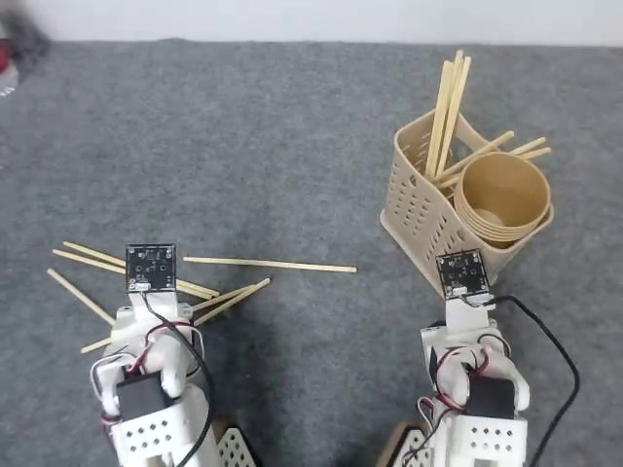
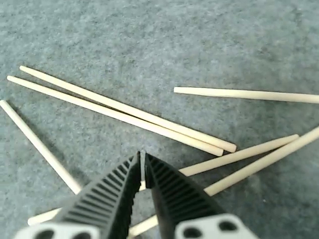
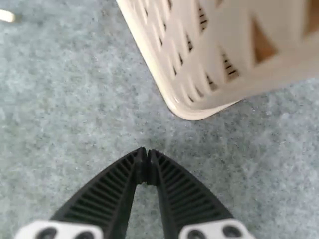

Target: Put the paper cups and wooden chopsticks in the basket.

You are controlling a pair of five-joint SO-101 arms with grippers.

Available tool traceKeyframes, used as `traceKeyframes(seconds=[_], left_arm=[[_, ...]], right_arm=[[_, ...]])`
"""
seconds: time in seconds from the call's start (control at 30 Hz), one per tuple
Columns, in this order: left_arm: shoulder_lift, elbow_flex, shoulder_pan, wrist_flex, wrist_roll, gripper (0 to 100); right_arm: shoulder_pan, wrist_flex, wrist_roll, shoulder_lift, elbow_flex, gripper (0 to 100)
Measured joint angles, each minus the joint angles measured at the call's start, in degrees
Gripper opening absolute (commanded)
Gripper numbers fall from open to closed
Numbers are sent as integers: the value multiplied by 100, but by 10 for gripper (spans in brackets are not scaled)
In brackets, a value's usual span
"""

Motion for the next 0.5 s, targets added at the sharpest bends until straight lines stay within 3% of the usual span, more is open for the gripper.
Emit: traceKeyframes(seconds=[0.5], left_arm=[[0,0,18,0,0,12]], right_arm=[[-615,-70,0,0,0,8]])
